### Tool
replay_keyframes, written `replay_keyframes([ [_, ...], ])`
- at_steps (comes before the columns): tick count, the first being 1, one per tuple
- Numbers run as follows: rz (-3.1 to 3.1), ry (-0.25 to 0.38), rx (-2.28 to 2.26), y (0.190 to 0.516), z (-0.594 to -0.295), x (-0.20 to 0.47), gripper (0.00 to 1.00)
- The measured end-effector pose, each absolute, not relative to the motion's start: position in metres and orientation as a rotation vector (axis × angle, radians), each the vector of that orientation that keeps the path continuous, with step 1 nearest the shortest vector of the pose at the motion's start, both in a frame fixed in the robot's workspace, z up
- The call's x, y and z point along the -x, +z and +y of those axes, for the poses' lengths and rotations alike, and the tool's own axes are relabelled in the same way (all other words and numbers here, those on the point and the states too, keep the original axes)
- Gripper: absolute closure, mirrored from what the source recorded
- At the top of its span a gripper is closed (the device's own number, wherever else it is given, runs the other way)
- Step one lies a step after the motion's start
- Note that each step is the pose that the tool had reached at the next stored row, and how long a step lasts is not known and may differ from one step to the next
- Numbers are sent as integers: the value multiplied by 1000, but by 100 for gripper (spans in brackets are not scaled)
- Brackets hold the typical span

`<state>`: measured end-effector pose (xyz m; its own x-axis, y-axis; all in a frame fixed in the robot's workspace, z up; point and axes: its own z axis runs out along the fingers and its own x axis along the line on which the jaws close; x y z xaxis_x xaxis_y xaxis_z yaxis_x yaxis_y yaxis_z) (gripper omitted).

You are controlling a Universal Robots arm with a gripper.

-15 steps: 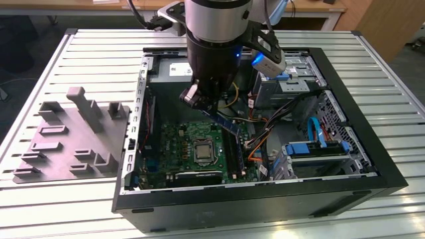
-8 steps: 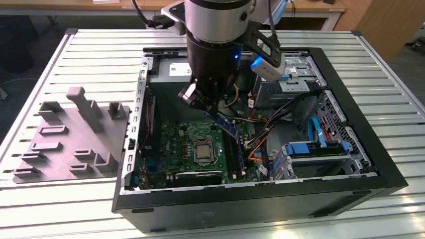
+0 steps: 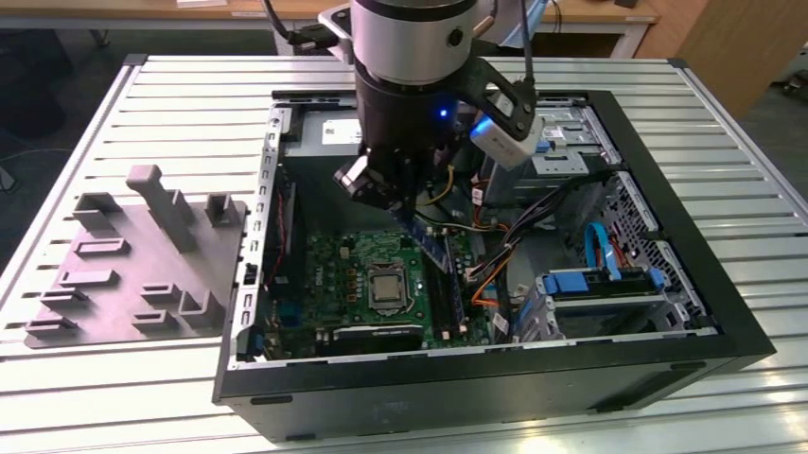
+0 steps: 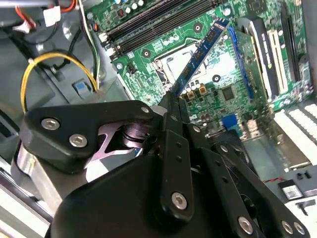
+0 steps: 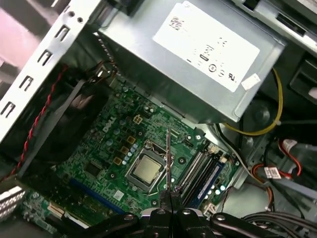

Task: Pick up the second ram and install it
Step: 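Insert the second ram into the second slot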

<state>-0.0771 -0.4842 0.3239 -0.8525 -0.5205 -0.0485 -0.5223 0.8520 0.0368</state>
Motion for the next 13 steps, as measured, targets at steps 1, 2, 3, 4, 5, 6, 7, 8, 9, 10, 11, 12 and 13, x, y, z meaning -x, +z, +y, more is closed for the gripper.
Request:
replay_keyframes([
  [1,2995,75,814,324,-484,77,89],
  [2,3002,74,787,323,-484,77,89],
  [3,3008,74,760,323,-484,77,89],
  [4,3014,73,733,323,-484,77,89],
  [5,3021,73,703,323,-484,77,89],
  [6,3027,72,676,323,-484,77,89],
  [7,3032,72,649,322,-484,77,89],
  [8,3038,71,621,322,-484,77,89],
  [9,3043,70,594,322,-484,77,89],
  [10,3048,70,566,322,-484,77,89],
  [11,3053,69,536,321,-484,77,89],
  [12,3057,69,510,321,-484,77,89],
  [13,3061,68,483,321,-484,77,89],
])
